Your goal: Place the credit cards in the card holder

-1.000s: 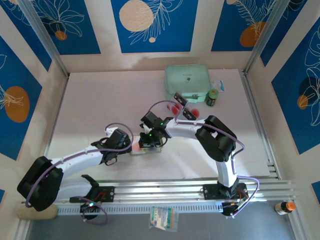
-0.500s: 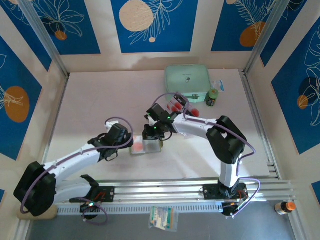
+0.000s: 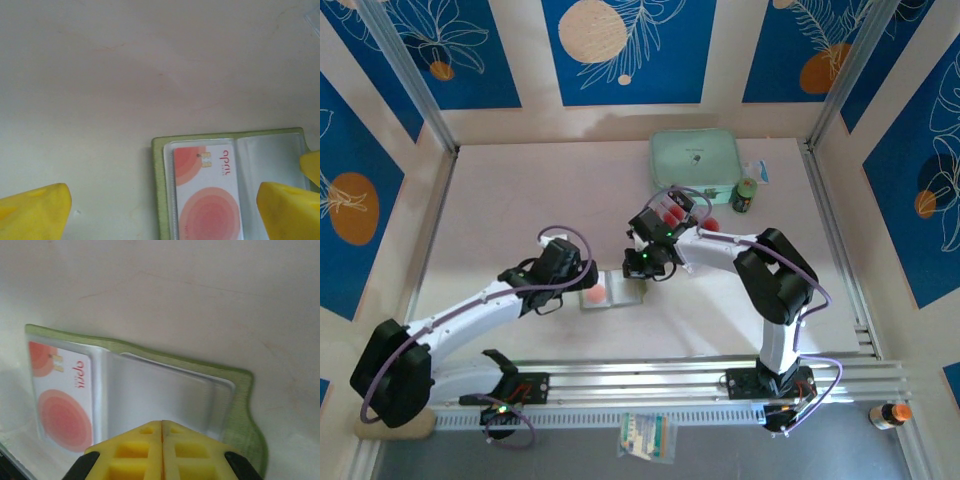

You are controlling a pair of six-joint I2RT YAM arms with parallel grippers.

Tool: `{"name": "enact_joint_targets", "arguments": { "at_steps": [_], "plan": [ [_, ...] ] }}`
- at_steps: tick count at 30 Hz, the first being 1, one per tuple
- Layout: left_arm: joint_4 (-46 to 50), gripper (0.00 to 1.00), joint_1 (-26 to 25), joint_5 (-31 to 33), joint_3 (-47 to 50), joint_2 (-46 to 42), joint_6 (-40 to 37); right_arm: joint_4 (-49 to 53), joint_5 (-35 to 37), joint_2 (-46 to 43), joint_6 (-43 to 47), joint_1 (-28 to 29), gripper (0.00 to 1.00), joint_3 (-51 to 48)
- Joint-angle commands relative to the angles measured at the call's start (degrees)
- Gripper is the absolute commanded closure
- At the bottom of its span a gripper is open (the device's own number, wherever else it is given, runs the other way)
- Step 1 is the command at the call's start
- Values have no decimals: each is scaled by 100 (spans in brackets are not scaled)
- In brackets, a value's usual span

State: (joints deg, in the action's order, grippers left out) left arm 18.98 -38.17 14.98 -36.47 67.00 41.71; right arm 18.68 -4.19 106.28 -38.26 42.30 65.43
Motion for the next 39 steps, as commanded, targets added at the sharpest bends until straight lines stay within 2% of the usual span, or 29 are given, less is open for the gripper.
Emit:
{"name": "enact_joint_targets", "arguments": {
  "at_steps": [1,13,24,39],
  "plan": [
    [-82,5,-182,-101,-208,153,99,-30,84,-103,143,-86,93,-130],
    [-408,5,-700,-14,-302,815,258,-57,67,-96,253,-186,93,-193],
    [-653,5,-735,-31,-139,1165,197,-145,10,-126,292,-117,93,-127],
    [-820,4,-733,-13,21,1306,74,-166,-225,308,285,-80,93,25]
  ]
}}
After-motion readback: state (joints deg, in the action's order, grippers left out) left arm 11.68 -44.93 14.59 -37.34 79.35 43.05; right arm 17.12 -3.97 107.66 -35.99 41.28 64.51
